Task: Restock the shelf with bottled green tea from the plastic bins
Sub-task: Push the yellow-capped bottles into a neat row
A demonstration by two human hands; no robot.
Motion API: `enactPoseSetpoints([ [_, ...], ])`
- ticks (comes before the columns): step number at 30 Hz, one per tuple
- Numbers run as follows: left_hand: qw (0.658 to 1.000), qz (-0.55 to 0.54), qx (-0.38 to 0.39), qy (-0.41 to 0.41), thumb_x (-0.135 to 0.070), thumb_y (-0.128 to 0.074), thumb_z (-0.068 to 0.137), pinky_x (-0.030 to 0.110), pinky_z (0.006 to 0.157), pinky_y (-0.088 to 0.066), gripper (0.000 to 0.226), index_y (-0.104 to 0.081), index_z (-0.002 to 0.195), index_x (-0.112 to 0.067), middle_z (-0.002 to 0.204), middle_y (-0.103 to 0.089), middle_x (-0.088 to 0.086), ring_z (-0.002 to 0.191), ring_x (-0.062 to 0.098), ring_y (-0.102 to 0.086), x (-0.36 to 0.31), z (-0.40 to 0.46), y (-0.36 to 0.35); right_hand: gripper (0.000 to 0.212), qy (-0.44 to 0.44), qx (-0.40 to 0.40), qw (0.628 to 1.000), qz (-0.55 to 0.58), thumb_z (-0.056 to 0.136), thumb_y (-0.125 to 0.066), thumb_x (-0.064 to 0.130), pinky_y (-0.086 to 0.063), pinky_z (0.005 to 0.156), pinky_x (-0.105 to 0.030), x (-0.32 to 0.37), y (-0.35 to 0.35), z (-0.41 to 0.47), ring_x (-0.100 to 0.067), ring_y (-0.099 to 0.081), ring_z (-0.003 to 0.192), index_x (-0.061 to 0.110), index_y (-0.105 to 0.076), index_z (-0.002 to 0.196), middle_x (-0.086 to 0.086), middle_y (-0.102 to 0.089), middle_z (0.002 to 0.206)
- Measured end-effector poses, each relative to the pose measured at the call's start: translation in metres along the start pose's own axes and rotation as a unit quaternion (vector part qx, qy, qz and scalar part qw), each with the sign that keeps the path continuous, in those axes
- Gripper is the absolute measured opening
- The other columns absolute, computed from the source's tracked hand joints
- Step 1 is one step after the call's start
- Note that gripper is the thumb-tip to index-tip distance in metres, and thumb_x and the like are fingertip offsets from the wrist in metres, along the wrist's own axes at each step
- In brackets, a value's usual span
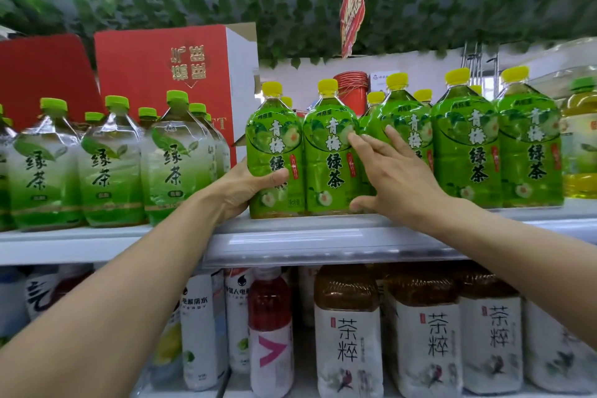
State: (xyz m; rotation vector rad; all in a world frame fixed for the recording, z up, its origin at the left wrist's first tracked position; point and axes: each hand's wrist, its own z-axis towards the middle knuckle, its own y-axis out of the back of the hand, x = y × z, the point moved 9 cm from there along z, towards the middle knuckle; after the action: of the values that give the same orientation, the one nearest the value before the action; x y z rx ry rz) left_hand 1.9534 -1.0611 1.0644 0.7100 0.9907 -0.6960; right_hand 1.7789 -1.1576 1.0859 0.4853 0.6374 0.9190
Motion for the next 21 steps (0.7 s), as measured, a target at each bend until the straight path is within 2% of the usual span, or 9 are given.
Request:
enactPoseSetpoints([
  [3, 0.999, 0.003, -0.033, 0.0, -0.027, -0.077, 0.062, 0.021, 0.05, -0.051, 0.075, -0.047, 0.129, -0.01, 0.097, -0.062, 0.004, 0.051, 0.001, -0.063, 0.0, -0.002, 0.003, 0.115, 0.001, -0.002, 1.0, -0.005, 0.078, -0.069, 0.06, 0.013, 0.12, -0.034, 0.001, -0.001, 0.0, -0.014, -0.01, 0.151, 0.013, 0.002, 0.156, -0.008, -0.03, 0.159],
  [5, 0.999, 0.021, -0.046, -0.01, -0.026, -0.08, 0.062, 0.023, 0.057, -0.054, 0.091, -0.039, 0.142, -0.009, 0.103, -0.063, 0.005, 0.063, 0.005, -0.065, 0.0, -0.003, 0.006, 0.116, 0.004, 0.003, 1.0, -0.009, 0.078, -0.068, 0.061, 0.013, 0.12, -0.034, 0.001, 0.0, -0.001, -0.015, -0.009, 0.151, 0.014, 0.003, 0.157, -0.007, -0.029, 0.159],
  [7, 0.996, 0.056, -0.069, -0.023, -0.031, -0.088, 0.057, 0.035, 0.086, -0.056, 0.114, -0.027, 0.152, -0.015, 0.122, -0.061, 0.007, 0.096, 0.017, -0.066, -0.003, -0.005, 0.01, 0.114, 0.01, 0.006, 1.0, -0.017, 0.079, -0.067, 0.061, 0.013, 0.12, -0.036, -0.003, 0.003, -0.003, -0.015, -0.006, 0.152, 0.018, 0.003, 0.157, -0.005, -0.026, 0.161],
  [8, 0.992, 0.084, -0.086, -0.029, -0.034, -0.091, 0.055, 0.044, 0.105, -0.047, 0.124, -0.019, 0.156, -0.021, 0.135, -0.056, 0.008, 0.116, 0.024, -0.059, -0.005, -0.006, 0.012, 0.111, 0.017, 0.002, 1.0, -0.023, 0.079, -0.067, 0.061, 0.012, 0.121, -0.038, -0.006, 0.007, -0.005, -0.016, -0.005, 0.152, 0.02, 0.001, 0.157, -0.004, -0.024, 0.161],
  [10, 0.985, 0.13, -0.107, -0.048, -0.03, -0.091, 0.061, 0.048, 0.119, -0.028, 0.128, -0.008, 0.159, -0.025, 0.147, -0.046, 0.006, 0.135, 0.029, -0.044, -0.01, -0.009, 0.011, 0.109, 0.034, -0.022, 0.998, -0.043, 0.076, -0.071, 0.059, 0.011, 0.121, -0.043, -0.017, 0.018, -0.013, -0.021, -0.003, 0.152, 0.023, -0.007, 0.157, -0.004, -0.018, 0.163],
  [13, 0.982, 0.139, -0.114, -0.064, -0.021, -0.089, 0.066, 0.036, 0.109, -0.031, 0.121, -0.009, 0.157, -0.022, 0.132, -0.048, -0.003, 0.124, 0.018, -0.045, -0.012, -0.01, 0.007, 0.119, 0.012, -0.049, 0.996, -0.069, 0.066, -0.079, 0.059, 0.009, 0.12, -0.043, -0.044, 0.033, -0.028, -0.031, -0.001, 0.151, 0.021, -0.013, 0.157, -0.014, -0.011, 0.163],
  [16, 0.983, 0.131, -0.118, -0.056, -0.018, -0.088, 0.069, 0.031, 0.099, -0.031, 0.118, -0.009, 0.157, -0.021, 0.127, -0.047, -0.004, 0.12, 0.018, -0.045, -0.011, -0.012, 0.006, 0.13, -0.034, 0.012, 0.997, -0.074, 0.066, -0.074, 0.066, 0.01, 0.118, -0.039, -0.071, 0.027, -0.04, -0.033, 0.007, 0.151, 0.02, 0.009, 0.156, -0.018, 0.007, 0.163],
  [19, 0.983, 0.133, -0.118, -0.051, -0.016, -0.087, 0.071, 0.032, 0.1, -0.031, 0.118, -0.006, 0.158, -0.02, 0.141, -0.047, 0.006, 0.122, 0.02, -0.044, -0.013, -0.013, 0.003, 0.131, -0.031, 0.039, 0.996, -0.068, 0.072, -0.069, 0.067, 0.012, 0.116, -0.034, -0.075, 0.018, -0.042, -0.033, 0.003, 0.151, 0.02, 0.024, 0.152, -0.02, 0.015, 0.161],
  [21, 0.98, 0.143, -0.131, -0.045, -0.021, -0.088, 0.069, 0.038, 0.112, -0.029, 0.125, -0.001, 0.158, -0.019, 0.154, -0.038, 0.011, 0.132, 0.025, -0.041, -0.012, -0.013, 0.004, 0.128, -0.023, 0.04, 0.998, -0.046, 0.075, -0.071, 0.061, 0.012, 0.111, -0.029, -0.07, 0.015, -0.039, -0.033, -0.001, 0.151, 0.021, 0.024, 0.152, -0.021, 0.018, 0.16],
])
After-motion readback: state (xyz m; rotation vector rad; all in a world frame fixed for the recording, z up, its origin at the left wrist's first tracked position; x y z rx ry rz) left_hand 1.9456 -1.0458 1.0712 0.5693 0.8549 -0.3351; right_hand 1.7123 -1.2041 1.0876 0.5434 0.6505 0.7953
